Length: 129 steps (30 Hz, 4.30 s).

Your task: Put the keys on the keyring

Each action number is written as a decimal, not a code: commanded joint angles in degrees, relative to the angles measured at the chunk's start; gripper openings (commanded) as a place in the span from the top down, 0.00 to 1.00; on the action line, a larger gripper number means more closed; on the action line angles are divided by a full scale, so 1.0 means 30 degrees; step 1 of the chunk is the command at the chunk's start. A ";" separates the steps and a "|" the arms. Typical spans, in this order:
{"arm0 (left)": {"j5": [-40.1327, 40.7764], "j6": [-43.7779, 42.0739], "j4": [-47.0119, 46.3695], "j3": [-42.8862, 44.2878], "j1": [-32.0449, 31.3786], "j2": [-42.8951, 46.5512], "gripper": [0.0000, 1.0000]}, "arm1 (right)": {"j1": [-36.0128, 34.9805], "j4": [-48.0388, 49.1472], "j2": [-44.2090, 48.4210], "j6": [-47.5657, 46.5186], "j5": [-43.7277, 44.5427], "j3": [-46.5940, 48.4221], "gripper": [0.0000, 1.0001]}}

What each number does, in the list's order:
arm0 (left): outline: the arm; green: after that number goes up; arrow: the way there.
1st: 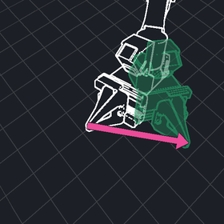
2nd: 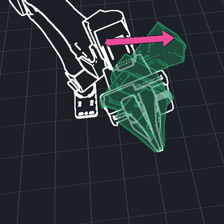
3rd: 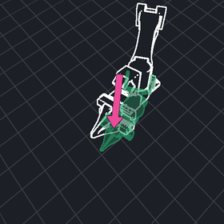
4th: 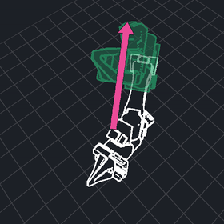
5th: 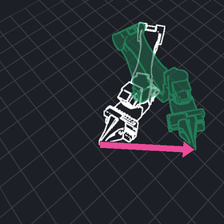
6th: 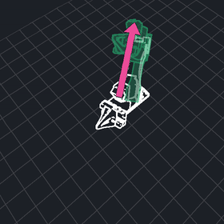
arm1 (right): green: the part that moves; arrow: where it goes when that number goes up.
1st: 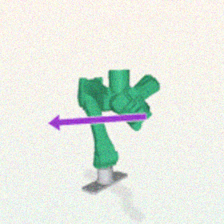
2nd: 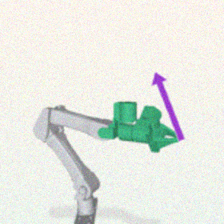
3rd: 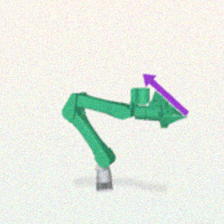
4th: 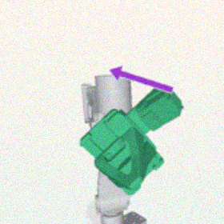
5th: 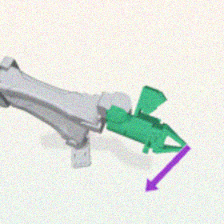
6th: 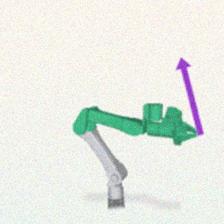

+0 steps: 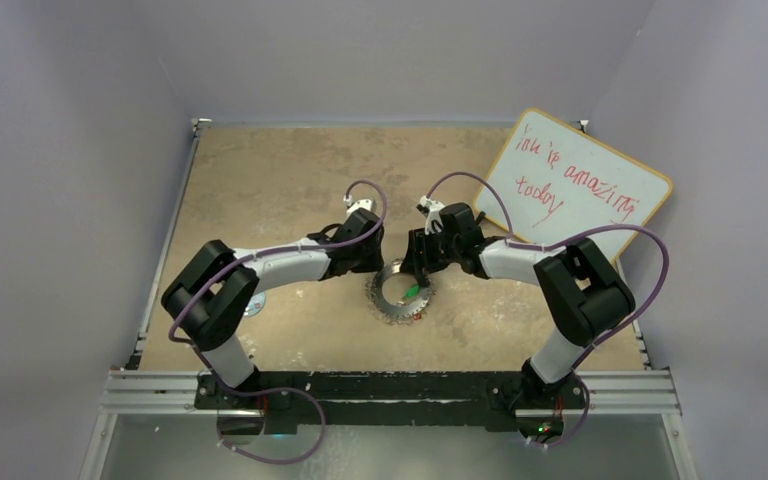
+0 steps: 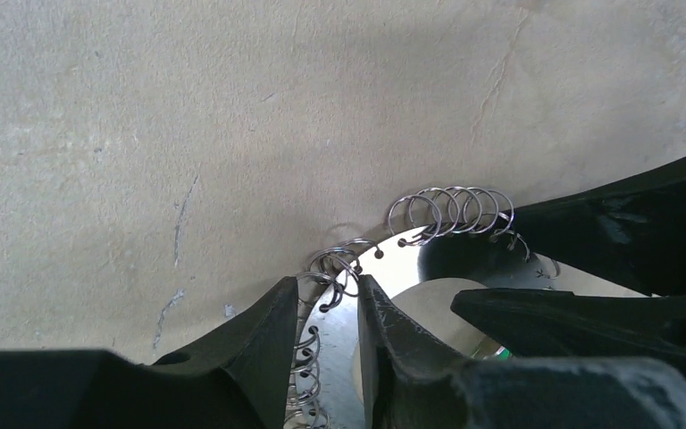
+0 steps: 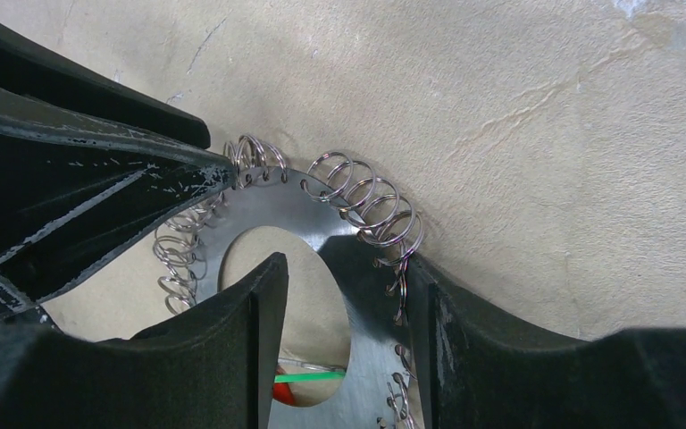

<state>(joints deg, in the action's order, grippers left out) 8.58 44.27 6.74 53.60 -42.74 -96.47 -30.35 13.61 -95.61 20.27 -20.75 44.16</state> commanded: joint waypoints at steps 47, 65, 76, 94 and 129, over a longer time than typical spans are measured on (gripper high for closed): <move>0.2544 -0.3885 0.2368 0.2220 -0.1427 0.0927 0.82 | -0.0021 -0.1469 0.0875 -0.0579 -0.1394 0.1210 0.55; -0.3945 0.0027 -0.1615 -0.3583 0.2088 0.3228 0.53 | -0.0006 -0.4199 0.0670 -0.1764 0.1424 0.2509 0.47; -0.6931 0.4000 -0.5872 -0.8609 0.1972 0.3853 0.59 | 0.0131 -0.3927 0.0160 -0.0732 -0.2070 0.0649 0.68; -0.6959 0.1385 -0.5460 -0.4270 0.3706 0.1628 1.00 | 0.0125 -0.4477 0.0884 0.0000 -0.9877 0.4088 1.00; -0.5266 -0.3854 -0.0338 0.0428 0.5550 0.4247 0.95 | -0.2803 -0.4009 -0.1849 0.1948 -0.9284 0.4717 0.57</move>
<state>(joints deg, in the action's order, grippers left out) -9.10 33.61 14.31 51.48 -27.31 -88.49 -38.85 11.88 -100.29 28.75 -54.52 61.58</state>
